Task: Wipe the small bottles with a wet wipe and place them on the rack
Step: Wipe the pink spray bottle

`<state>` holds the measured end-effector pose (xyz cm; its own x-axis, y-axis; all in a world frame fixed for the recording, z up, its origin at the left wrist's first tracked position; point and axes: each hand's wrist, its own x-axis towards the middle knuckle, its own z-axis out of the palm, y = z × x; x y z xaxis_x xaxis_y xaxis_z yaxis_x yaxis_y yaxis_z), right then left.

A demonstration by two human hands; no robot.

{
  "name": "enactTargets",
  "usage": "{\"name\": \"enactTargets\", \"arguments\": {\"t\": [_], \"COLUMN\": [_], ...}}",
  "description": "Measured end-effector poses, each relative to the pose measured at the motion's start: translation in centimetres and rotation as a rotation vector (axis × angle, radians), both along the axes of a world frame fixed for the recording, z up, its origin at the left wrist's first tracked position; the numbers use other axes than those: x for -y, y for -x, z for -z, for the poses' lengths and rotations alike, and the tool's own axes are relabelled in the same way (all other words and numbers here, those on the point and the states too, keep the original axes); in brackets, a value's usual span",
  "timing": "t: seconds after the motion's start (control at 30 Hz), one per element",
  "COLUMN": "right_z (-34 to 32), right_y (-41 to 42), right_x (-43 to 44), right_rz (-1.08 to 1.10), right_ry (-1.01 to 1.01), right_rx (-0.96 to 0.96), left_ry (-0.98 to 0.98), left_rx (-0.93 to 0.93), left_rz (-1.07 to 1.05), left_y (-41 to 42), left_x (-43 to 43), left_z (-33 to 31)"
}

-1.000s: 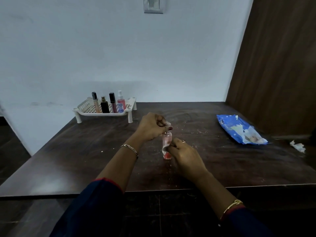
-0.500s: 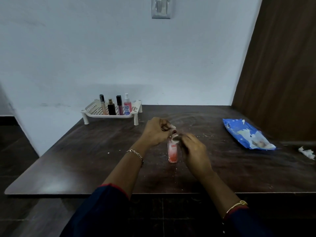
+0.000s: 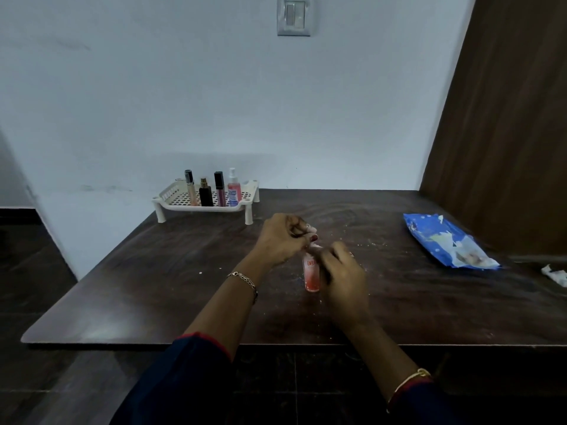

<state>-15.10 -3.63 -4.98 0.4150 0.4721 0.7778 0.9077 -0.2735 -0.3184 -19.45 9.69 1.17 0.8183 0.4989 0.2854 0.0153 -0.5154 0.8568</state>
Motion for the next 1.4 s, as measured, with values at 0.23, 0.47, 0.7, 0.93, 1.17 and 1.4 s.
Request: {"name": "enactTargets", "arguments": {"t": [0.23, 0.47, 0.7, 0.93, 1.17, 1.4], "right_z": [0.5, 0.5, -2.8, -1.1, -0.2, -0.5], "right_y": [-1.9, -1.3, -1.5, -0.9, -2.4, -3.2], "right_x": [1.4, 2.2, 0.3, 0.6, 2.1, 3.4], "right_rz": [-0.107, -0.116, -0.041, -0.039, -0.215, -0.237], "right_ry": [0.354, 0.565, 0.47, 0.542, 0.737, 0.739], "right_rx": [0.033, 0.424, 0.336, 0.755, 0.855, 0.786], "left_ry": [0.02, 0.082, 0.013, 0.034, -0.031, -0.012], "left_rx": [-0.027, -0.006, 0.003, -0.009, -0.043, -0.007], "left_rz": [0.025, 0.031, 0.037, 0.013, 0.025, 0.035], "left_y": [-0.2, -0.2, -0.2, -0.4, -0.2, 0.4], "left_x": [-0.7, -0.8, -0.3, 0.3, 0.0, 0.0], "left_z": [0.2, 0.0, -0.1, -0.4, -0.6, -0.5]}}
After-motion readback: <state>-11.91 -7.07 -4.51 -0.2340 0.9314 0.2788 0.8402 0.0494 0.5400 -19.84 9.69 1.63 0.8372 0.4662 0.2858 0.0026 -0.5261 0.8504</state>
